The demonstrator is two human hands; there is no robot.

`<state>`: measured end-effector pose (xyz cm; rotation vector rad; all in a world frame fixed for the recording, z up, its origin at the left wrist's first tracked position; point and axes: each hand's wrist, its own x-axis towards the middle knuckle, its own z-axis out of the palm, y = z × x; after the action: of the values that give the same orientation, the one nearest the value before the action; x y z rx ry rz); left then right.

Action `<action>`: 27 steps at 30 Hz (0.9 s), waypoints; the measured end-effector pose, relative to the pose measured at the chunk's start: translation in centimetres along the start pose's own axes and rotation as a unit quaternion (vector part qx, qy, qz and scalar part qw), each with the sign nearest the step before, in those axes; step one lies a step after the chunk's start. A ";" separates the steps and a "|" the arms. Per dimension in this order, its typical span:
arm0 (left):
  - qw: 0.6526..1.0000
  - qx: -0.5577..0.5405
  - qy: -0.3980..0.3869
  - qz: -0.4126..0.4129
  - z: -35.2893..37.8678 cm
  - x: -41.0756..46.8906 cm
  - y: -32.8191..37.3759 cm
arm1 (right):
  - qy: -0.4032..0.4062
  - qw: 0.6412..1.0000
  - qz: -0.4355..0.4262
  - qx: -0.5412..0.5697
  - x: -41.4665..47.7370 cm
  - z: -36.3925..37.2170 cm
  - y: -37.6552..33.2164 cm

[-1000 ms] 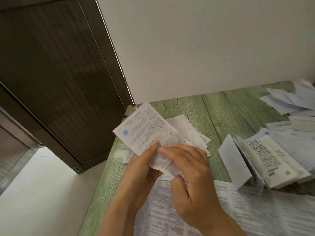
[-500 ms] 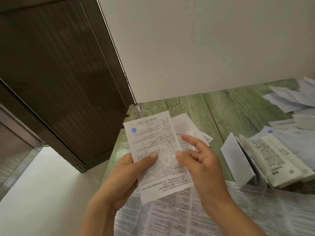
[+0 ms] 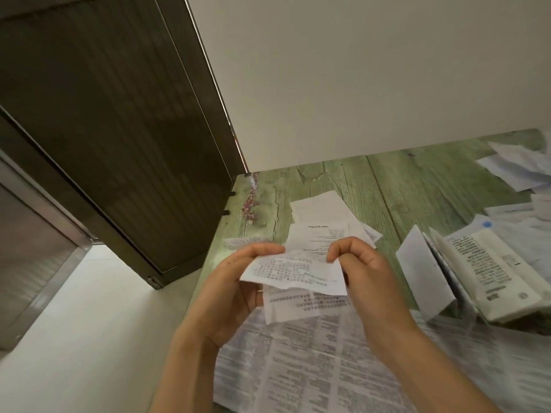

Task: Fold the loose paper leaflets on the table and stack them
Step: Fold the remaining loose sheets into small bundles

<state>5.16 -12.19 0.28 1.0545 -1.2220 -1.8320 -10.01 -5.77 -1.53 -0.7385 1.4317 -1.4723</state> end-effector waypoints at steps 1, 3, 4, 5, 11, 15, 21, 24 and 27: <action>1.000 -0.012 -0.004 0.000 0.0 0.0 0.2 | -0.001 1.000 0.003 0.001 0.0 0.0 0.0; 0.999 -0.023 -0.027 -0.006 0.3 -0.2 0.6 | -0.003 1.000 0.007 -0.006 0.0 -0.2 -0.1; 0.999 -0.009 -0.032 -0.003 0.5 -0.3 0.7 | -0.003 1.000 0.007 -0.008 0.0 -0.2 -0.1; 1.000 0.014 -0.022 0.004 0.6 -0.4 0.8 | -0.003 1.000 0.009 -0.006 0.0 -0.3 -0.1; 0.992 0.121 0.028 0.031 1.4 -1.1 1.1 | -0.044 0.997 0.034 0.055 -0.3 -0.1 -0.4; 0.985 0.170 0.031 0.009 1.3 -0.6 1.4 | -0.050 0.995 0.021 0.080 -0.5 0.2 -0.6; 0.982 0.185 -0.024 -0.025 1.4 0.3 2.4 | -0.007 0.997 0.003 0.076 -0.1 0.3 -0.1; 0.978 0.204 -0.032 -0.032 1.1 0.8 2.5 | -0.009 0.996 0.019 0.088 0.2 0.2 -0.2; 0.981 0.192 -0.023 -0.030 0.9 0.6 2.8 | -0.034 0.993 0.043 0.107 0.3 0.1 -0.2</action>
<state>4.31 -13.28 2.93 1.2734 -1.6327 -1.7099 -10.10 -6.10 -1.42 -0.5825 1.2170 -1.4912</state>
